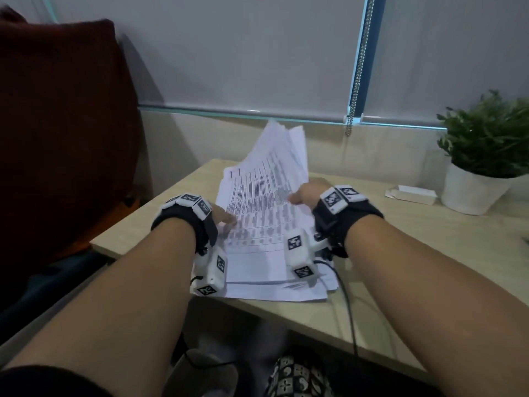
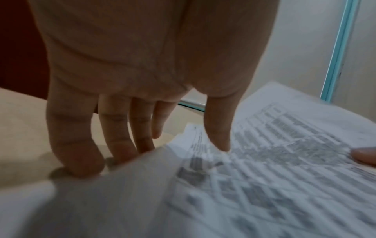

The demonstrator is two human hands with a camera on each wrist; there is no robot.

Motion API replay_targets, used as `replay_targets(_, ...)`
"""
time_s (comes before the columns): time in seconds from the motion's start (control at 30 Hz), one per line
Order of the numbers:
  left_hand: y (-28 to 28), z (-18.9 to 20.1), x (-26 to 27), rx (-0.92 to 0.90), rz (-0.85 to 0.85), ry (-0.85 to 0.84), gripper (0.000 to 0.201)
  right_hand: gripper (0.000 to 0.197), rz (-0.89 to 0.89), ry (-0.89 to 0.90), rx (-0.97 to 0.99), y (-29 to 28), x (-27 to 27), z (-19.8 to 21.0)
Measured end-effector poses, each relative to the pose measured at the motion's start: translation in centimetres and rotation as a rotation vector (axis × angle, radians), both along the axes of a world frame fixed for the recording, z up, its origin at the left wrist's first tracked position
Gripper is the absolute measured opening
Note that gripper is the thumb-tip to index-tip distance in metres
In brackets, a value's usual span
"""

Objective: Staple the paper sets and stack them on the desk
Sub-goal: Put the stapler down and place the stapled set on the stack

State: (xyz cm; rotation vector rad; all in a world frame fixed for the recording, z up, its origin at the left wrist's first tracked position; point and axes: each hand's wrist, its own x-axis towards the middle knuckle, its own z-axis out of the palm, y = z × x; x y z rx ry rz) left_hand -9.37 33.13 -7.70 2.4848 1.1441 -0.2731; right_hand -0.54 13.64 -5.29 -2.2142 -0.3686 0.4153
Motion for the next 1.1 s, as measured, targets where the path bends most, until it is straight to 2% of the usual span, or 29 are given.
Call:
replay_targets(0.03, -0.2, -0.2, 0.3, -0.142, 0.007, -0.116, 0.074, 0.043, -0.043, 0.014, 0.158, -1.4, 0.3, 0.6)
replay_targets(0.07, -0.6, 0.0, 0.6, -0.249, 0.032, -0.217, 0.082, 0.044, -0.055, 0.010, 0.221, -3.0, 0.8, 1.3)
replay_targets(0.17, -3.1, 2.1, 2.7, -0.491, 0.042, -0.598, 0.125, 0.044, -0.081, -0.064, 0.435, -8.1, 1.8, 3.9)
replay_targets(0.27, -6.4, 5.4, 6.5, -0.727, -0.022, -0.975, 0.132, 0.050, -0.099, -0.131, 0.546, -13.4, 1.9, 7.2)
replay_targets(0.33, -10.0, 8.0, 7.9, -0.823, -0.083, -1.125, 0.110, 0.054, -0.147, -0.204, 0.571, -16.5, 2.0, 9.0)
replay_targets(0.4, -14.6, 10.5, 8.1, -0.820, -0.130, -1.246, 0.063, 0.047, -0.230, -0.331, 0.544, -18.7, 1.7, 10.2)
replay_targets(0.43, -16.6, 11.3, 8.2, -0.775, -0.138, -1.281, 0.054, 0.043, -0.269, -0.398, 0.515, -19.6, 1.4, 10.5)
replay_targets(0.57, -23.0, 12.9, 8.3, -0.582, -0.283, -1.279, 0.059, 0.028, -0.310, -0.550, 0.439, -22.8, 0.3, 10.5)
replay_targets(0.63, -24.7, 12.6, 8.4, -0.605, -0.330, -1.249, 0.059, 0.032, -0.333, -0.548, 0.483, -24.0, -0.1, 9.6)
replay_targets(0.73, -26.0, 11.0, 7.6, -0.644, -0.360, -1.222, 0.053, 0.052, -0.422, -0.494, 0.524, -25.8, -0.2, 7.2)
replay_targets(0.87, -26.3, 8.9, 7.0, -0.690, -0.356, -1.192, 0.045, 0.066, -0.516, -0.417, 0.607, -26.9, -0.5, 4.2)
replay_targets(0.97, -26.9, 9.5, 6.8, -0.645, -0.355, -1.161, 0.055, 0.052, -0.507, -0.429, 0.576, -26.7, -0.4, 4.5)
replay_targets(1.03, -27.1, 10.3, 6.9, -0.636, -0.367, -1.202, 0.050, 0.044, -0.532, -0.510, 0.550, -26.5, -0.2, 5.5)
replay_targets(1.1, -27.0, 10.9, 6.8, -0.648, -0.382, -1.235, 0.049, 0.045, -0.573, -0.552, 0.579, -26.4, 0.0, 6.1)
